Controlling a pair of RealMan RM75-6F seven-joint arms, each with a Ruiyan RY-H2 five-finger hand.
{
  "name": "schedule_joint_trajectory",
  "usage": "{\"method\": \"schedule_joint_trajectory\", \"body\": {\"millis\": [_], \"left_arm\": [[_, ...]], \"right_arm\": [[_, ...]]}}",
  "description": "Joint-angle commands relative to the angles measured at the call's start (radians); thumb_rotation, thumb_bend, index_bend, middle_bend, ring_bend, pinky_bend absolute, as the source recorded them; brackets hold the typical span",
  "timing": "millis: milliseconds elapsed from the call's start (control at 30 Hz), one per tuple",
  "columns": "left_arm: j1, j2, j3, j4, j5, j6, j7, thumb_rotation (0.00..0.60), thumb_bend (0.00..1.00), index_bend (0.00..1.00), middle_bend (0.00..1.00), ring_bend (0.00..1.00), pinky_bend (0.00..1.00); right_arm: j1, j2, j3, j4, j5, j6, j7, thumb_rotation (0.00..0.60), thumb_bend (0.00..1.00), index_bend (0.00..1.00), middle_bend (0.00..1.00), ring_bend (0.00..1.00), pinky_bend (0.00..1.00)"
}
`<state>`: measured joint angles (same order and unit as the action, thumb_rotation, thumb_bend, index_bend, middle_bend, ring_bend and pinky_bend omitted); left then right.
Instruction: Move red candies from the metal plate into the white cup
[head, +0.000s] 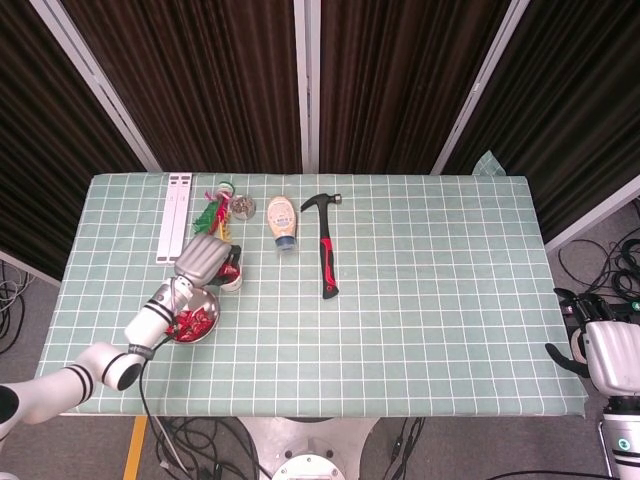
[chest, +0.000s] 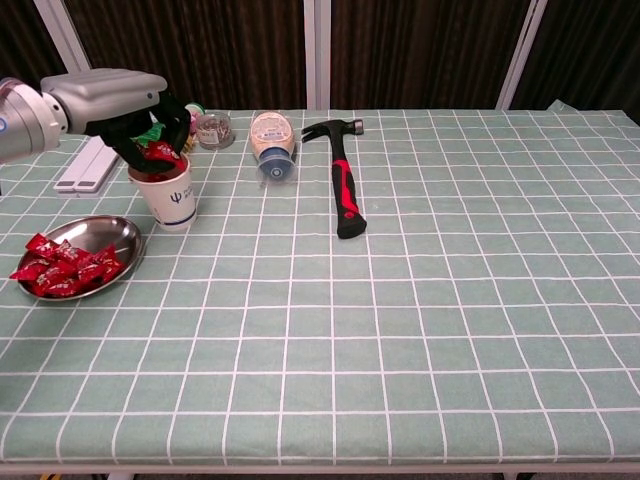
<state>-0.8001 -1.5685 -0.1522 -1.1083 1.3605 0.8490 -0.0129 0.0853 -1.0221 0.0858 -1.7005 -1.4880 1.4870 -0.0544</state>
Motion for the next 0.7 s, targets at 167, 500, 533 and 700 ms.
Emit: {"method": "schedule_joint_trajectory", "body": {"millis": [167,500,533,700], "left_arm": [[0.0,0.01,-0.005,-0.017,-0.05,-0.016,0.066,0.6,0.43,0.66,0.69,0.94,1.0],[0.017,0.045,0.003,-0.072,-0.083,-0.009,0.116,0.6,0.43,0.51,0.6,0.93,1.0],[0.019,0.049,0.004,-0.077,-0.089,-0.01,0.121,0.6,0.43,0.49,0.59,0.93,1.0],[0.028,0.067,0.011,-0.102,-0.104,-0.011,0.139,0.6,0.43,0.42,0.53,0.93,1.0]], "right_arm": [[-0.002,0.002,0.0,-0.003,0.0,0.004,-0.003,0.6,0.09,0.2,0.34,0.22,0.52],[-0.003,0.002,-0.001,-0.006,-0.004,0.005,-0.004,0.6,0.09,0.2,0.34,0.23,0.53],[-0.003,0.001,-0.002,-0.006,-0.005,0.005,-0.003,0.6,0.09,0.2,0.34,0.23,0.53],[-0.005,0.002,-0.002,-0.007,-0.006,0.008,-0.003,0.6,0.09,0.2,0.35,0.23,0.53]]}}
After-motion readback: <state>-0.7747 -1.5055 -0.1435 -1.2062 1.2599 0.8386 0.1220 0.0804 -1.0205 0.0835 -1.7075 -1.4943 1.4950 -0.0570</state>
